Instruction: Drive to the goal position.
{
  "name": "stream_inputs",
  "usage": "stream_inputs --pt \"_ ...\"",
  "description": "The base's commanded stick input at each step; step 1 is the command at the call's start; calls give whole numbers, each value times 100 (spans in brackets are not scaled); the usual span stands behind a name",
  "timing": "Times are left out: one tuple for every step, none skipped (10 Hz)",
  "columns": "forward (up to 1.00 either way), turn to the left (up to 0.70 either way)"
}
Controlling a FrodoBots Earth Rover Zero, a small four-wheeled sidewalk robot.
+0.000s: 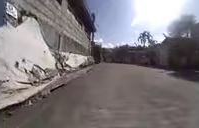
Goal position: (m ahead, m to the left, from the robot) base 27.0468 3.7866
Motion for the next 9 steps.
stream_inputs --pt "85 -13" --pt "85 -2" --pt "85 -2" --pt "85 -2" --pt "85 -2" --pt "85 -2" --pt "85 -2" --pt "85 -2" --pt "85 -2"
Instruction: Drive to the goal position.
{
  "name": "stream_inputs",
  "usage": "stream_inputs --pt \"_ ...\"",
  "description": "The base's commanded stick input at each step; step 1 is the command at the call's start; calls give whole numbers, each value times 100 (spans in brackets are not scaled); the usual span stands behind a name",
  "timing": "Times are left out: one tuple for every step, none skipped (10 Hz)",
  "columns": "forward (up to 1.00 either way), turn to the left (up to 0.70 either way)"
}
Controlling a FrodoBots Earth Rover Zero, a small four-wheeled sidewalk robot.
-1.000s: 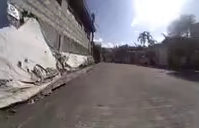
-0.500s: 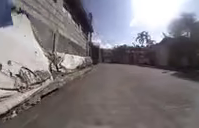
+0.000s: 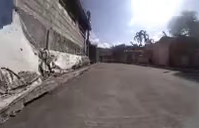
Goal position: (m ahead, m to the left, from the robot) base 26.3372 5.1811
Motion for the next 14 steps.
stream_inputs --pt "85 -2" --pt "85 -2" --pt "85 -2" --pt "85 -2" --pt "85 -2" --pt "85 -2" --pt "85 -2" --pt "85 -2" --pt "85 -2" --pt "85 -2" --pt "85 -2" --pt "85 -2" --pt "85 -2" --pt "85 -11"
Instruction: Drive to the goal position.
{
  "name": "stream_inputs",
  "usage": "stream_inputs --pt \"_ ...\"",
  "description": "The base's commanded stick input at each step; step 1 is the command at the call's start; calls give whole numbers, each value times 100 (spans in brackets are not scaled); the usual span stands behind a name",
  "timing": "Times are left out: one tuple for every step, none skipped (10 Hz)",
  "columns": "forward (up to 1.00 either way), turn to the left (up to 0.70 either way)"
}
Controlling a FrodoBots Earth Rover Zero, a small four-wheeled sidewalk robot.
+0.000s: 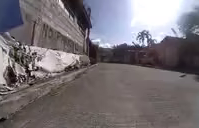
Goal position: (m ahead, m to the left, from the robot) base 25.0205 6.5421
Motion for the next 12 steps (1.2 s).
stream_inputs --pt "85 -34" --pt "85 -34" --pt "85 -25" --pt "85 0" --pt "85 0" --pt "85 0" --pt "85 0" --pt "85 0" --pt "85 0" --pt "85 0" --pt "85 0" --pt "85 0"
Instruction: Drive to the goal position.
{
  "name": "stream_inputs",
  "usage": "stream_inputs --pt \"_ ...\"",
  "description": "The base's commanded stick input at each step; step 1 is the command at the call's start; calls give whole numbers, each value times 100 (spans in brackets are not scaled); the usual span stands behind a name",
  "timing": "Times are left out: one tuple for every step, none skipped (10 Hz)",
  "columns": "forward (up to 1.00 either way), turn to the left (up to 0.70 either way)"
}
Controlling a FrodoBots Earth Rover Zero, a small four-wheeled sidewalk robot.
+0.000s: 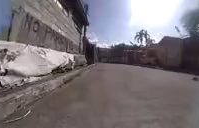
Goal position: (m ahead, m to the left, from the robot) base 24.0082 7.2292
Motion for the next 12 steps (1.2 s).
stream_inputs --pt "85 0" --pt "85 0" --pt "85 0" --pt "85 0" --pt "85 0" --pt "85 0" --pt "85 0" --pt "85 0" --pt "85 0" --pt "85 0" --pt "85 0" --pt "85 0"
